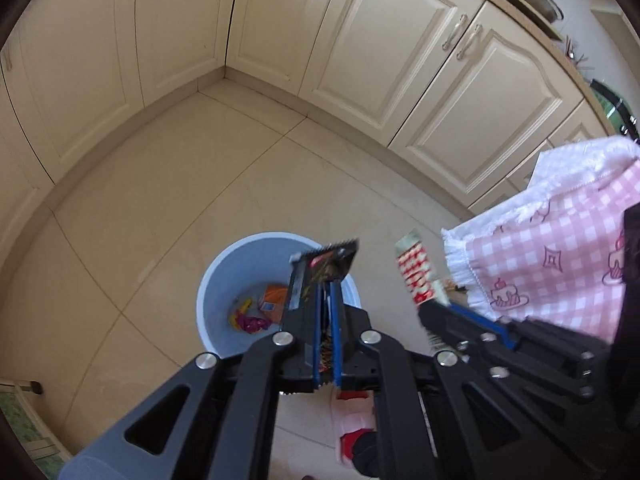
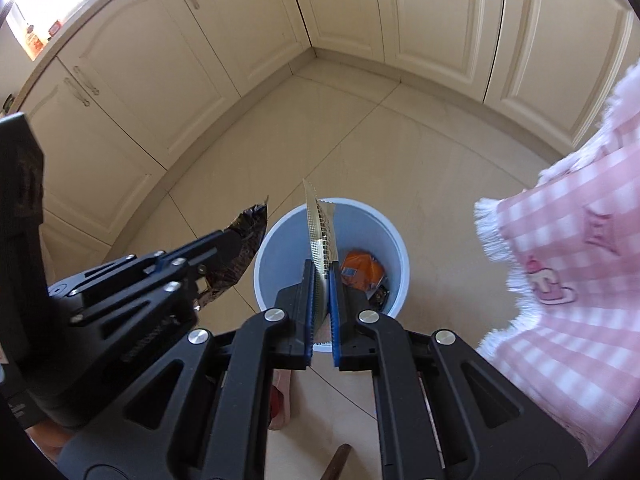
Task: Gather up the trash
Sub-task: 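Carry both wrappers over the blue bin and open both grippers to drop them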
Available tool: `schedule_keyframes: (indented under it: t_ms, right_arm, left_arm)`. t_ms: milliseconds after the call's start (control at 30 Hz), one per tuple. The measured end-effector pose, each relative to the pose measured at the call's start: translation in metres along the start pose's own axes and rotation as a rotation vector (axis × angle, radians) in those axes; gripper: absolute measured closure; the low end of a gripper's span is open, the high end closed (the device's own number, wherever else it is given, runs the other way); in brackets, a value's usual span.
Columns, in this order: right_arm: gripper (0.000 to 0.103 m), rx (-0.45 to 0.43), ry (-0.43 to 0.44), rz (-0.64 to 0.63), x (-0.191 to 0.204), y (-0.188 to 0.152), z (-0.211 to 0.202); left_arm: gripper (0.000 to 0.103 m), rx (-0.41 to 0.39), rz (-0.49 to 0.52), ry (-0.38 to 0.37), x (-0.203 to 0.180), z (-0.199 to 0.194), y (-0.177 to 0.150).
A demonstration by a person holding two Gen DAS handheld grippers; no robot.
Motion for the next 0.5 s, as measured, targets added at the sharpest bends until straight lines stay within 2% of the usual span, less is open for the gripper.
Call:
schedule_keyframes:
  t_ms: [33,67,100,500]
  right_arm:
    - [0.096,0.008,0.002,0.008,-0.001,0.000,0.005]
    - [0.096,0.014,0.002,0.014,-0.002,0.000,0.010]
    - [0.096,0.018,0.002,0.018,-0.001,0.000,0.013]
    - [0.096,0.035,0.010,0.027,0.007,0.005,0.028]
  left_arm:
    - [0.077,-0.003,-0.010,-0.007,0.003,0.001,0.000]
    - [0.061,-0.012,-0.024,-0.008,0.008,-0.001,-0.001]
    - [0.058,-0.027,-0.045,-0.003,0.014,-0.001,-0.001]
    - [0.056,-0.004,-0.095,0.026,0.033,0.002,-0.002]
Point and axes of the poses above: each gripper's, at about its wrist camera, not at the fingertips, and z roughly the way its jaws point, x to its left, y to its top, the point moved 1 cm from there along z, roughly the way its jaws point
